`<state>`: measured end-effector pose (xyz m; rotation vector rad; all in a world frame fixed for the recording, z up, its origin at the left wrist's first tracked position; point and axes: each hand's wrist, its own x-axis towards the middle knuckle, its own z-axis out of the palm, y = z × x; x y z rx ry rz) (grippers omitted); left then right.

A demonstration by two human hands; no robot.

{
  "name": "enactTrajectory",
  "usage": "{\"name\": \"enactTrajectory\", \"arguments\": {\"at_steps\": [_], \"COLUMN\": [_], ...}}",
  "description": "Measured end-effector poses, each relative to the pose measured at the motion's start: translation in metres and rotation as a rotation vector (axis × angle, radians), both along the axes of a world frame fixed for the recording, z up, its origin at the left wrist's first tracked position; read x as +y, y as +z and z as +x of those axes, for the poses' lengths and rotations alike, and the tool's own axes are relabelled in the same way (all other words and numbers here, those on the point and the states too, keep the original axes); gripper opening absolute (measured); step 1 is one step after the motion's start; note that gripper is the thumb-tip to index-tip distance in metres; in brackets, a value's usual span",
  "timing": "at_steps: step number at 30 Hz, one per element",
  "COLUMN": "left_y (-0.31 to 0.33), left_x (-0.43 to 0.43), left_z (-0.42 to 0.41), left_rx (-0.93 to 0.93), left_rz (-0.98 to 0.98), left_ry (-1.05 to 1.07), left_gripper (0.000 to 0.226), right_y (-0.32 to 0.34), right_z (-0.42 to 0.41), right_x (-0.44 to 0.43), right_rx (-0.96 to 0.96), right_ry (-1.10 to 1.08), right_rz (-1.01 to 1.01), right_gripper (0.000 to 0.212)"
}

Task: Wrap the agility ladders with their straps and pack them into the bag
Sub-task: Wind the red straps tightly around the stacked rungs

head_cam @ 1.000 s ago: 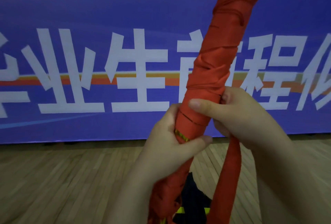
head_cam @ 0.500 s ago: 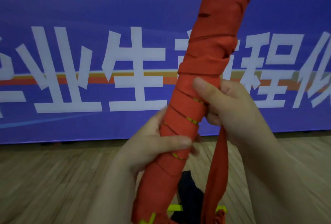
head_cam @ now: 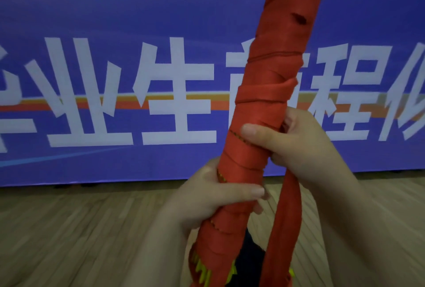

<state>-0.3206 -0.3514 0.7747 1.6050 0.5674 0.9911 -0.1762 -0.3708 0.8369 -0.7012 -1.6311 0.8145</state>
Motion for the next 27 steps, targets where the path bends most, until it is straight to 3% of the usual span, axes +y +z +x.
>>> {"name": "enactTrajectory", "arguments": {"at_steps": [3,5,7,9,11,13,15,17,19,20,22,25,27], "left_y": [-0.006,-0.007,-0.007,-0.003,0.002,0.003,0.002,-0.002,-0.008,-0.01,-0.011,-0.009,-0.012], "left_x": [0.001,0.003,0.007,0.011,0.014,0.017,0.017,0.009,-0.001,-0.003,0.001,0.004,0.0], "left_z": [0.02,0.028,0.022,0.005,-0.012,-0.019,-0.012,0.005,0.019,0.022,0.017,0.005,0.009], "left_rx": [0.103,0.093,0.137,0.225,0.168,0.08,0.067,0.118,0.167,0.167,0.15,0.06,-0.047], "left_rz": [0.195,0.304,0.359,0.347,0.226,0.098,0.124,0.243,0.357,0.376,0.304,0.036,-0.089], "left_ry": [0.541,0.734,0.636,0.379,0.079,-0.057,0.094,0.407,0.645,0.645,0.401,-0.089,-0.235], "left_gripper": [0.029,0.037,0.053,0.066,0.074,0.072,0.057,0.046,0.046,0.049,0.056,0.062,0.061], "right_y": [-0.005,-0.008,-0.009,-0.008,-0.008,-0.009,-0.013,-0.013,-0.008,-0.006,-0.004,-0.009,-0.008], "right_z": [-0.004,-0.005,-0.003,0.0,0.005,0.005,0.002,0.0,0.003,0.008,0.018,0.02,0.015], "right_x": [0.005,0.009,0.01,0.009,0.01,0.009,0.014,0.016,0.015,0.014,0.012,0.01,0.009], "right_rx": [-0.136,-0.301,-0.301,-0.155,-0.016,0.075,0.094,0.036,-0.014,-0.017,-0.018,-0.021,0.009], "right_ry": [-0.193,-0.344,-0.401,-0.272,-0.111,-0.01,-0.029,-0.18,-0.308,-0.302,-0.187,-0.045,-0.039], "right_rz": [0.018,0.025,0.05,0.072,0.055,0.034,0.03,0.047,0.051,0.037,0.01,-0.018,-0.004], "right_gripper": [0.028,0.045,0.04,0.028,0.025,0.024,0.028,0.033,0.033,0.034,0.028,0.026,0.015]}}
